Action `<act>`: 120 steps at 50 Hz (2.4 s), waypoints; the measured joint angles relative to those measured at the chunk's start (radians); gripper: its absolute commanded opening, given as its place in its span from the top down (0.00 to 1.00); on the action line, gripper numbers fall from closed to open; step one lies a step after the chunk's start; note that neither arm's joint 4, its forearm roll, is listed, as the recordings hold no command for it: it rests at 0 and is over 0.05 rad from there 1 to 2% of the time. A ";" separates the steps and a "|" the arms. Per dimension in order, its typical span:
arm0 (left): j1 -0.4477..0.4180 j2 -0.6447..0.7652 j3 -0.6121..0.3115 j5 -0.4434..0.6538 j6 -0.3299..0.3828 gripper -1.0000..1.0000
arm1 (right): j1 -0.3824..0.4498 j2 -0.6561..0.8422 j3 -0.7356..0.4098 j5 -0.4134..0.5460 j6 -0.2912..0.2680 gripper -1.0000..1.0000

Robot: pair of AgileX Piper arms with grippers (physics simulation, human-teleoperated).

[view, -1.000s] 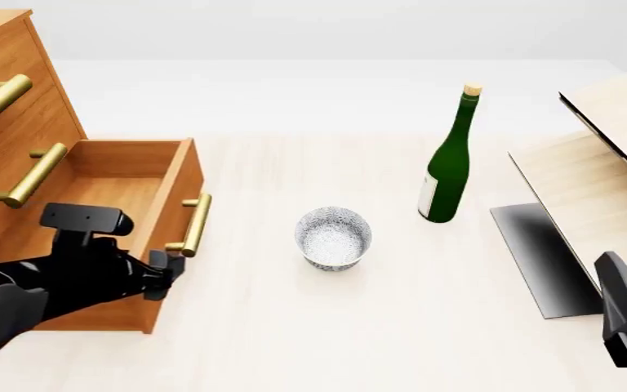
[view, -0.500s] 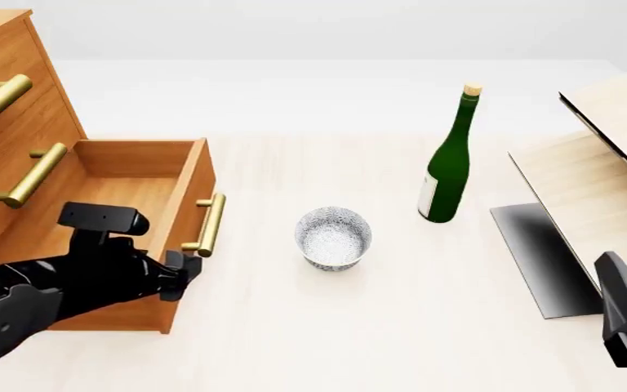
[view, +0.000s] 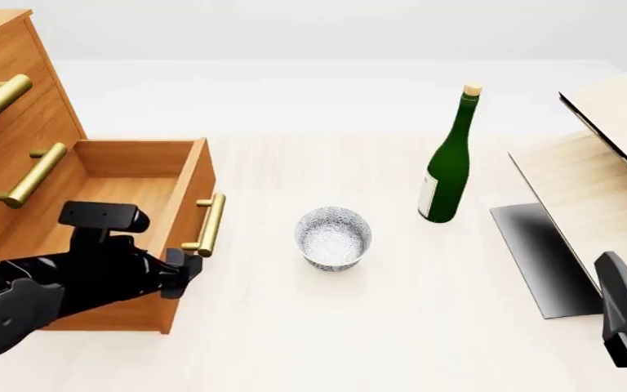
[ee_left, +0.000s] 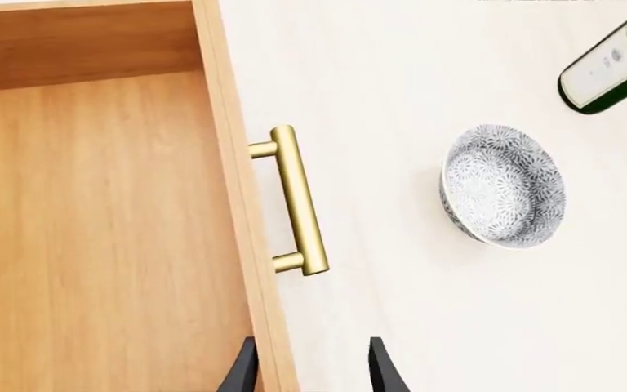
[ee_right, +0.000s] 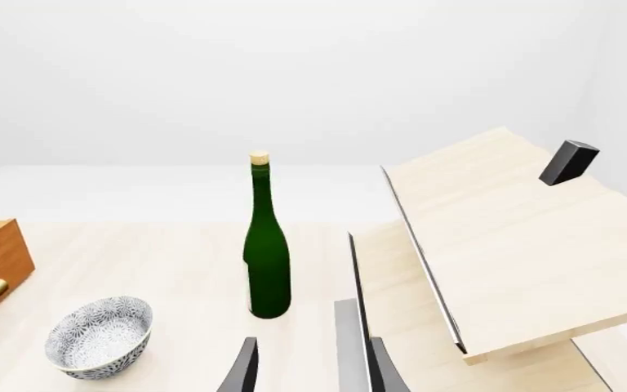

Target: Put the bowl in the bottom drawer of the cabinet and close it.

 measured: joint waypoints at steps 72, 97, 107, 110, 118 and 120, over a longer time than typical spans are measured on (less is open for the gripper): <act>0.031 -0.367 -0.041 0.215 0.143 0.00 | 0.000 0.000 0.000 0.000 0.000 0.00; -0.052 -0.385 -0.107 0.201 0.096 0.00 | 0.000 0.000 0.000 0.000 0.000 0.00; -0.094 -0.363 -0.139 0.179 0.072 0.00 | 0.001 0.002 0.000 -0.001 0.000 0.00; -0.106 -0.354 -0.145 0.173 0.064 0.00 | 0.002 0.004 0.000 -0.002 -0.001 0.00; -0.132 -0.330 -0.163 0.159 0.048 0.00 | 0.003 0.006 0.000 -0.003 -0.001 0.00; -0.136 -0.323 -0.168 0.155 0.045 0.00 | 0.003 0.006 0.000 -0.003 -0.001 0.00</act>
